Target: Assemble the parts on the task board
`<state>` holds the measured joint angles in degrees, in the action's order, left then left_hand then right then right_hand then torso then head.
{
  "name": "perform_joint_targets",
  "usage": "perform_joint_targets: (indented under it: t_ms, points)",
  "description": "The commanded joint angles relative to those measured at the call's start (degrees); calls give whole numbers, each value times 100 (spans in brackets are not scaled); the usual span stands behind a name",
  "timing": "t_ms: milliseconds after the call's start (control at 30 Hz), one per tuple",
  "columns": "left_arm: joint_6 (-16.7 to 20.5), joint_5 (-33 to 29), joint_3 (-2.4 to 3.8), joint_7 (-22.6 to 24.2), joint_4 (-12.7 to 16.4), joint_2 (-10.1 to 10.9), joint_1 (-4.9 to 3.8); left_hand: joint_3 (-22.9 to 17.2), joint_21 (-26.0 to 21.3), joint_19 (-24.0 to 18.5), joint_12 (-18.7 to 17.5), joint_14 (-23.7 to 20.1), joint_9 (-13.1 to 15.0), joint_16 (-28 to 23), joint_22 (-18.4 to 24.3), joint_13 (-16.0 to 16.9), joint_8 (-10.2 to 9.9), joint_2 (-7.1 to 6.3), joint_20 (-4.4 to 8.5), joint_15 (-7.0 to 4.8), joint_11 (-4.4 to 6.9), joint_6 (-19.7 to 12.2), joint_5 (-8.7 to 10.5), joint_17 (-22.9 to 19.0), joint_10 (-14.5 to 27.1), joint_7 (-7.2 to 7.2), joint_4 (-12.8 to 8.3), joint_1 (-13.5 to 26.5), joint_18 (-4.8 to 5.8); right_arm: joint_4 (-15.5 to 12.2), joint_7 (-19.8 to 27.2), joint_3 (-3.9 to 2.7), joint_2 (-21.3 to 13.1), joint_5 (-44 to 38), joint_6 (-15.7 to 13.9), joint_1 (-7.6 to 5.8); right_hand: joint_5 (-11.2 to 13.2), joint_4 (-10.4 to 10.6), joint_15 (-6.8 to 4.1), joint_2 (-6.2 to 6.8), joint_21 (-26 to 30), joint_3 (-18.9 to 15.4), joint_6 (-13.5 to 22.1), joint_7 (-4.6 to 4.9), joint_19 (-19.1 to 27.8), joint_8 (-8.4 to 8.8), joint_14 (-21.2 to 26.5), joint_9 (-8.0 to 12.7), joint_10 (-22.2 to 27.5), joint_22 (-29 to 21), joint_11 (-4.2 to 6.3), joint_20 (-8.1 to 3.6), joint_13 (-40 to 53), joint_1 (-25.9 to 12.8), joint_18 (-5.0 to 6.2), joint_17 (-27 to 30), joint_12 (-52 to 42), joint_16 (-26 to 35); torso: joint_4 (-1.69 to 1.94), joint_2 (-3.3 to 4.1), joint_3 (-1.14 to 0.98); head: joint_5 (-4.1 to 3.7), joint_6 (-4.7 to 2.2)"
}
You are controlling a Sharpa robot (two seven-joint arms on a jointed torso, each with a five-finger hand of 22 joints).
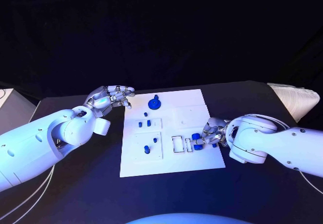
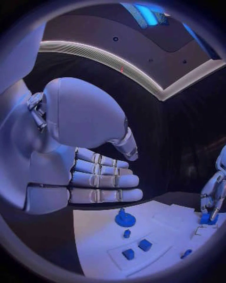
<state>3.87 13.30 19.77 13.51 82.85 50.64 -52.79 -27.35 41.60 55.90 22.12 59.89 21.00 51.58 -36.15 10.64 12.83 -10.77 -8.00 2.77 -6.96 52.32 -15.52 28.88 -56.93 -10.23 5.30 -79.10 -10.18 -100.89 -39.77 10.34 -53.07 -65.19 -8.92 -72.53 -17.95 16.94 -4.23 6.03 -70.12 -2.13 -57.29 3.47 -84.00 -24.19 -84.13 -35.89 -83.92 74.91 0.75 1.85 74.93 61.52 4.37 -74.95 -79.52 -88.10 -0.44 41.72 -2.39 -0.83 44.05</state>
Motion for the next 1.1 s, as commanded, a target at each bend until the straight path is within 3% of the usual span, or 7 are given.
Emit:
perform_joint_targets:
  t_ms: [33,300,500,667,700,767,1100]
  points:
    - [-58,-6,1,39,15,1,1,14,-21,31,15,-12,-5,-40,9,-6,9,24,3,-9,18,24,1,-9,32,-12,14,-42,-33,58,-103,8,46,-134,196,25,6,0,-34,-10,-2,-39,-34,-8,-328,-26,-507,-4,-20,734,11,-46,568,-40,-99,-1132,16,-27,-10,-4,1,5,6]
    - [-64,-8,-1,31,17,9,1,15,-23,33,15,-11,-6,-40,11,-7,10,31,3,-8,17,25,0,-11,33,-12,21,-39,-33,129,-115,20,130,-214,307,60,-52,-13,-37,-32,-63,-66,-11,-13,-332,-56,-515,-59,-15,767,14,-48,578,89,-110,-1173,19,-44,-6,-4,-6,-2,19]
    - [-63,-8,-1,26,15,13,1,9,-27,36,16,-11,-8,-40,14,-8,11,44,4,-9,19,26,-4,-13,33,-11,23,-48,-33,98,-112,23,120,-241,121,83,-1052,-19,-52,-104,-138,31,49,-30,-338,-94,-524,-181,-34,827,31,-62,637,532,-122,-1217,-7,-61,-8,-2,-3,-5,23]
    - [-65,-8,-2,25,10,14,2,6,-28,37,16,-11,-8,-41,15,-8,11,50,5,-10,20,26,-5,-14,34,-10,21,-55,-34,23,-101,23,68,-131,-156,102,-1607,-18,-63,-94,-186,203,52,-42,-344,-72,-528,-199,-44,863,44,-71,665,662,-130,-1238,-14,-69,-3,-4,-2,-6,19]
    - [-64,-8,-2,24,7,16,2,6,-28,37,16,-11,-8,-41,15,-8,11,50,5,-10,20,26,-5,-14,34,-10,21,-55,-34,-1,-97,23,47,-50,-241,104,-1843,-19,-68,-83,-200,290,53,-47,-345,-60,-530,-199,-43,873,49,-76,668,692,-133,-1247,-10,-73,-5,-4,-1,-4,18]
    - [-64,-8,-2,23,3,18,2,6,-28,37,16,-11,-8,-41,15,-8,11,50,5,-10,20,26,-5,-14,34,-10,21,-55,-34,-40,-92,22,11,82,-330,106,-2073,-19,-70,-58,-207,413,48,-50,-346,-48,-532,-202,-43,883,54,-80,674,726,-134,-1257,-6,-77,-7,-3,-1,-2,16]
    - [-98,-8,-3,8,-7,18,2,6,-32,41,15,-12,-11,-42,18,-10,11,56,6,-10,18,26,-7,-18,38,-11,25,-60,-33,-194,-82,2,-117,838,-523,15,-2132,-19,-73,-34,-261,520,40,-51,-353,-43,-537,-205,-44,907,56,-82,679,751,-144,-1283,-4,-88,-9,-8,3,18,15]
